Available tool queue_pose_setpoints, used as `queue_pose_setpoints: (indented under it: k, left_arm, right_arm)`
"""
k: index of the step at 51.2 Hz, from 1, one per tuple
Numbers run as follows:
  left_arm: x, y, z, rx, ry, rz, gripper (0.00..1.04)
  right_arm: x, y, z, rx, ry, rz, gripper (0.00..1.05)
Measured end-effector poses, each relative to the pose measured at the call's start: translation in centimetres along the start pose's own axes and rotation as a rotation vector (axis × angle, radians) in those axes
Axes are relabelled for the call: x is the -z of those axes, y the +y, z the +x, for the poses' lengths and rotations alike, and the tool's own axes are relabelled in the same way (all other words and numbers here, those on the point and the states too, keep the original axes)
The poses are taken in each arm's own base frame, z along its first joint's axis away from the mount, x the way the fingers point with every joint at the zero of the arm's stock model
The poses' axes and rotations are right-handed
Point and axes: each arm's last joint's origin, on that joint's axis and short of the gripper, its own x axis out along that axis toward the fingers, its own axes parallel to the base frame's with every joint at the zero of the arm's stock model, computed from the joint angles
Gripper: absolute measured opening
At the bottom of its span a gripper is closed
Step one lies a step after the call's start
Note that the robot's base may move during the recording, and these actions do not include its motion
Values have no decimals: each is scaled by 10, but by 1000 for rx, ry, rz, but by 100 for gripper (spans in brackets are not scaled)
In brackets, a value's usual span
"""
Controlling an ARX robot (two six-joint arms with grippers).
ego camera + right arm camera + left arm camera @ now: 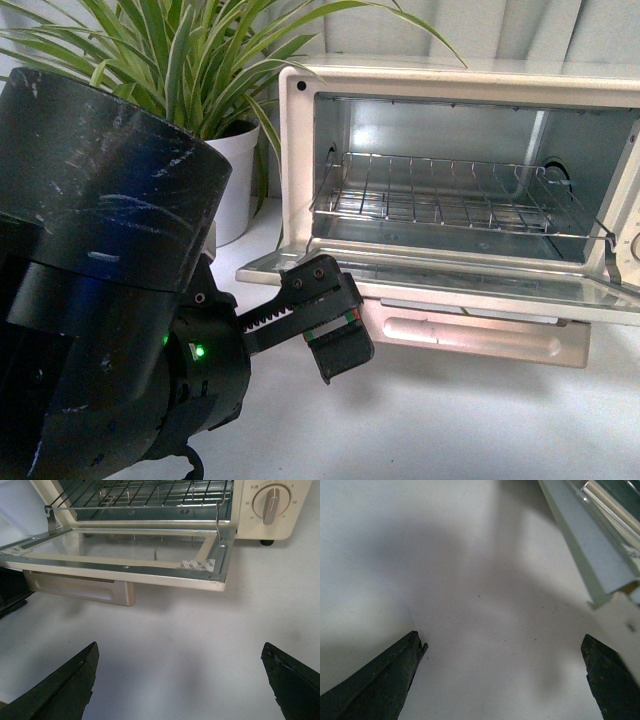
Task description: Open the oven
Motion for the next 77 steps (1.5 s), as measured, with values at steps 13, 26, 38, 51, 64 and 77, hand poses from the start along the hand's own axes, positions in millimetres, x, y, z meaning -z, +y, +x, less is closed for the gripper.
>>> queue_pose_setpoints:
  k: [13,26,38,51,64,77]
  left_arm:
    - [7,1,0,-73,-29,182,98]
    - [15,2,-1,-131,-42,387,98]
    - [20,1,-5,-149,-72,547,98]
    - [22,3,-42,-94,-130,649,98]
    - [21,8,-99,-17,-231,683,98]
    - [21,33,-140,-3,-381,659,98]
  right_arm:
    - [8,-4,-3,9,12,20,95]
    - [9,-5,-4,11,10,23,95]
    - [9,-6,-5,10,15,28,95]
    - [12,-13,-14,7,16,59,95]
    - [7,-14,-36,-17,-18,74,95]
    - [9,-14,-46,-16,-58,49,95]
